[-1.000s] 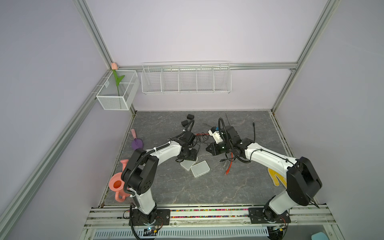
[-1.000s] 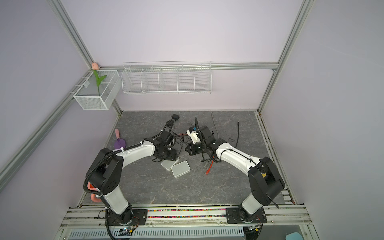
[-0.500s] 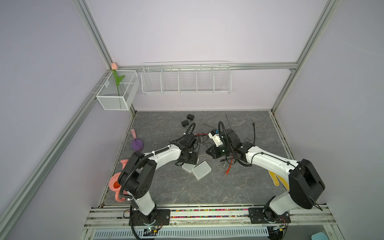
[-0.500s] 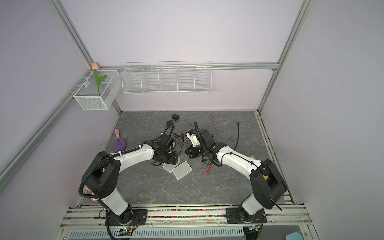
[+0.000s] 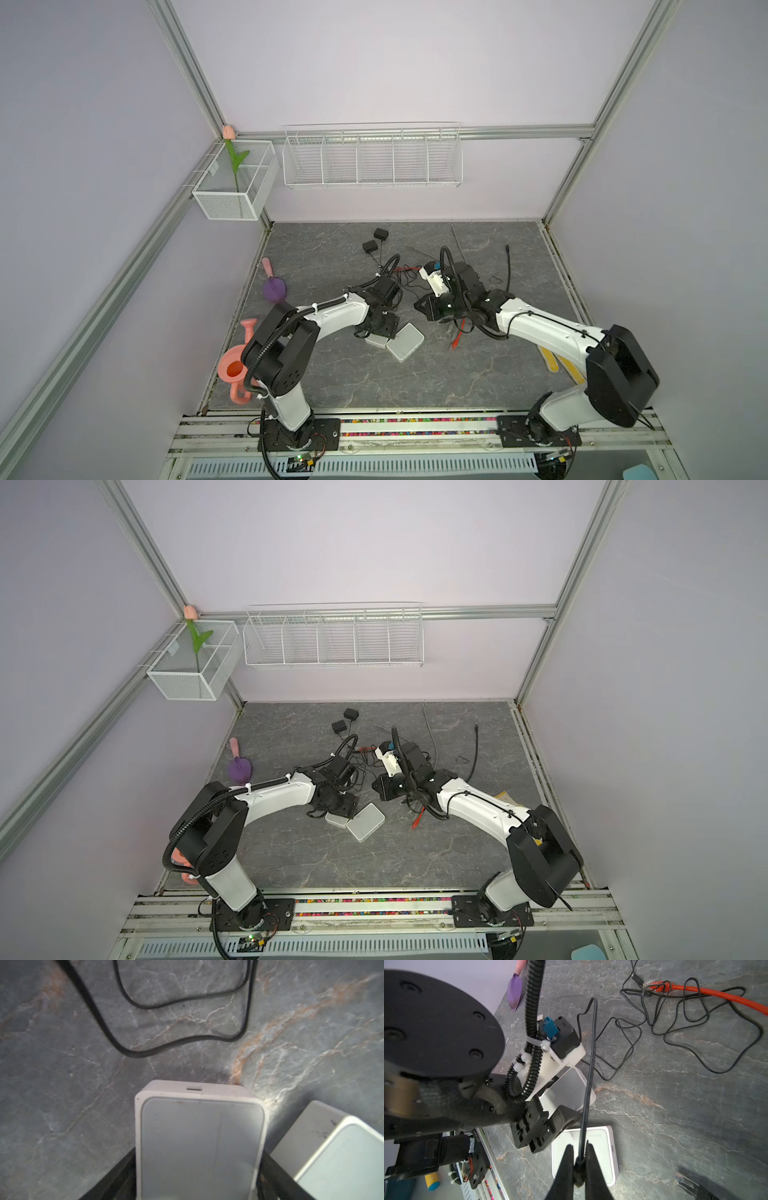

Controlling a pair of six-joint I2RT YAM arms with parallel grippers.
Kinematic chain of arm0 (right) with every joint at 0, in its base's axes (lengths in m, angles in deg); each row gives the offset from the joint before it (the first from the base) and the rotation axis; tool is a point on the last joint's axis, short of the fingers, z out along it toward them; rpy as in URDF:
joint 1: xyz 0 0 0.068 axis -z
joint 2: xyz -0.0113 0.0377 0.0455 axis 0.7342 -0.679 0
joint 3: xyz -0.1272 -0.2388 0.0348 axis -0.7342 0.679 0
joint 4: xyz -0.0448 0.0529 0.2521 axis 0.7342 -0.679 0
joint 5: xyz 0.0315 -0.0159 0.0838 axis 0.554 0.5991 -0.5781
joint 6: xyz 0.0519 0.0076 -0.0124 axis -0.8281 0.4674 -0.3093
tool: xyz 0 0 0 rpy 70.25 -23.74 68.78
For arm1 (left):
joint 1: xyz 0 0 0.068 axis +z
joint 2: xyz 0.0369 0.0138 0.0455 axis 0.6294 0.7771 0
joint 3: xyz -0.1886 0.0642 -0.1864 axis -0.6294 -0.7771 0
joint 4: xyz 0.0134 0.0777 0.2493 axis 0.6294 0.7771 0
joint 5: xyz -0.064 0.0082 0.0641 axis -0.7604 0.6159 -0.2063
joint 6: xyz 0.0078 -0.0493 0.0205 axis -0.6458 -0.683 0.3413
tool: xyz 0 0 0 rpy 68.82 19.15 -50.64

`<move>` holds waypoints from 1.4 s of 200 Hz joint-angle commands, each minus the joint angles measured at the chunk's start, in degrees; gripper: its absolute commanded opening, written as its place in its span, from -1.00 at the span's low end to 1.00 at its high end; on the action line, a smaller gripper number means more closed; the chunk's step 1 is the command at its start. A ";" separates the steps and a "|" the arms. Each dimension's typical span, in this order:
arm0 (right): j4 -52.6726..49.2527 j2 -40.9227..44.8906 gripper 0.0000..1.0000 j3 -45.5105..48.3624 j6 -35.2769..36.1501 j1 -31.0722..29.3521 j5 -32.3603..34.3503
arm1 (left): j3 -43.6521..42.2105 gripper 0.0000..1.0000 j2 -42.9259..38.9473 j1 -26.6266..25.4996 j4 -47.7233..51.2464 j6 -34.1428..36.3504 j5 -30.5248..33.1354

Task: Insert the plug into the switch port
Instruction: 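Grasp nearer white router with left gripper while right gripper holds cable, then lift white router upright with left gripper while right gripper brings plug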

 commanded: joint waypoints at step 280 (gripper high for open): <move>20.31 15.73 -0.87 0.02 -5.89 1.30 -18.72 | -34.03 -1.00 -59.18 -1.74 -40.38 8.60 -12.83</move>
